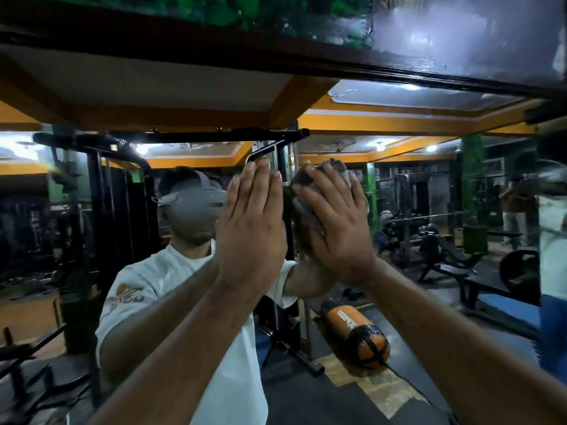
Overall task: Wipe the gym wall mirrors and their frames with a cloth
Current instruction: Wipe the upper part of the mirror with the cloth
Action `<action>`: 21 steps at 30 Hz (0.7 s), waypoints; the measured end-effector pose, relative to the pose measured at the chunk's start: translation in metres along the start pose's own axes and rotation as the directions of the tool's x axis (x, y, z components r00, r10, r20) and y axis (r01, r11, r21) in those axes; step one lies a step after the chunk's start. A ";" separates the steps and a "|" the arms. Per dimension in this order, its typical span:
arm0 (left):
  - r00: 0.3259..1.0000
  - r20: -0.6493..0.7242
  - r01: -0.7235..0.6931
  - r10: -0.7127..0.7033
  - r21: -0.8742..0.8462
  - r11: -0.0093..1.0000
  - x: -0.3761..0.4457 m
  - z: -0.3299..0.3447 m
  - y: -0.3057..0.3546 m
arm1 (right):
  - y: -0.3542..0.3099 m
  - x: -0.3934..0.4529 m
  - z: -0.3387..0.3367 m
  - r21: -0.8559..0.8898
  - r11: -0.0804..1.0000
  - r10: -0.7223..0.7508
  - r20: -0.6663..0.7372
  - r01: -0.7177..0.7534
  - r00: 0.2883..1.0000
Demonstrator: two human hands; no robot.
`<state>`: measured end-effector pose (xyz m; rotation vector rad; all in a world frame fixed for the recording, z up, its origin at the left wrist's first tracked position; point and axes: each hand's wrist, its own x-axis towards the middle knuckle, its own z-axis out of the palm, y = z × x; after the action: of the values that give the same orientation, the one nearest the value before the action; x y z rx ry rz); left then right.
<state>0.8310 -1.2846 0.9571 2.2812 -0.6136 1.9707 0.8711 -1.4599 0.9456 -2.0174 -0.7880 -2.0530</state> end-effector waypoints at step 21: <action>0.996 -0.046 0.074 -0.074 -0.005 0.997 0.015 0.042 0.070 | 0.088 0.024 -0.016 0.008 0.914 0.400 -0.171 -0.405 0.900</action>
<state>0.8485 -1.3660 0.9496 2.2158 -0.5196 1.9812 0.8961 -1.5364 0.9918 -1.7990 -0.2778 -1.9604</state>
